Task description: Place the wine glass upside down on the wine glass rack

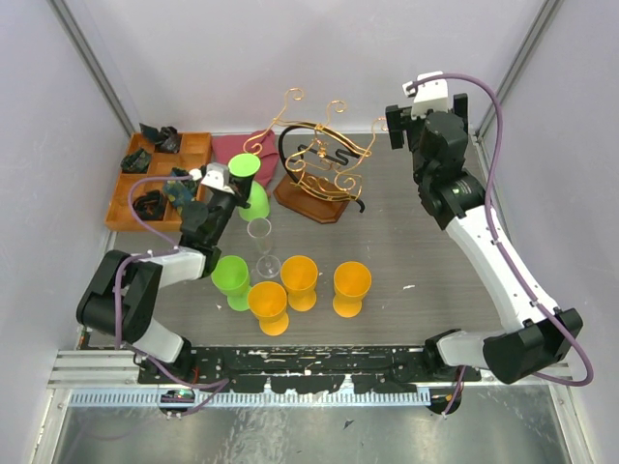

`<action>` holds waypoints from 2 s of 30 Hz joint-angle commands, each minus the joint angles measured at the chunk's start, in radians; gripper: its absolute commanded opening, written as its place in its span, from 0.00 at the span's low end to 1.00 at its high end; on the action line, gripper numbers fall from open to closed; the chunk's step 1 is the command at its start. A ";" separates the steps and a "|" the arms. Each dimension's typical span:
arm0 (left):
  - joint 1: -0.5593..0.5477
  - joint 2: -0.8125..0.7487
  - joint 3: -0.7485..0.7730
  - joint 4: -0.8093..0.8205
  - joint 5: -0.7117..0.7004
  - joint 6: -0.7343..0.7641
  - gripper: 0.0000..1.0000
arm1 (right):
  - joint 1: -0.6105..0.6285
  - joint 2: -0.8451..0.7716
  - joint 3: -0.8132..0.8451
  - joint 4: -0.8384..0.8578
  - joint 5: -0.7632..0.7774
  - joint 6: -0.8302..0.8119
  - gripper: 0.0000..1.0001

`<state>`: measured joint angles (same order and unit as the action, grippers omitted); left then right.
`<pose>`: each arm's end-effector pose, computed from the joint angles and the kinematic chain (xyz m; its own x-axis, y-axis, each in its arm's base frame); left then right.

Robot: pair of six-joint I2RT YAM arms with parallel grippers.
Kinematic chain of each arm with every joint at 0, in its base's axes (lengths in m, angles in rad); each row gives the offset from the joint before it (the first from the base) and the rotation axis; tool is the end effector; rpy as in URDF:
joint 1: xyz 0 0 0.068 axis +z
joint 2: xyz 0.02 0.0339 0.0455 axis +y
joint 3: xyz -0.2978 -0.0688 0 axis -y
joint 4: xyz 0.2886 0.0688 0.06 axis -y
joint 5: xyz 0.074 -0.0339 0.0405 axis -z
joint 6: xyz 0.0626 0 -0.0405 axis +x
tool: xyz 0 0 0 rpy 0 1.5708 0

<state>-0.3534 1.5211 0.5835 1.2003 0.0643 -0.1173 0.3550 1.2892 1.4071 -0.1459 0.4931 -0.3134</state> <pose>0.3327 -0.1270 0.2492 0.1947 -0.1963 -0.9610 0.4293 0.8980 -0.0964 0.3346 0.0924 0.4895 -0.0674 -0.3146 -0.9468 0.1227 0.9392 -0.3208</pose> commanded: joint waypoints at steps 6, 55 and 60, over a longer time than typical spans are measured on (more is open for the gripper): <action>-0.002 0.145 0.079 0.198 0.039 -0.018 0.00 | -0.014 -0.010 -0.023 0.073 0.005 -0.046 1.00; -0.033 0.247 0.210 0.160 0.077 0.018 0.00 | -0.029 0.037 -0.045 0.085 0.013 -0.009 1.00; -0.034 0.300 0.252 0.167 0.037 0.015 0.00 | -0.031 0.036 -0.048 0.085 0.020 -0.020 1.00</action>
<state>-0.3836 1.7847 0.7952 1.3048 0.1516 -0.0994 0.3298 1.3361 1.3575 -0.1200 0.4961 -0.3183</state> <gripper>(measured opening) 0.067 0.999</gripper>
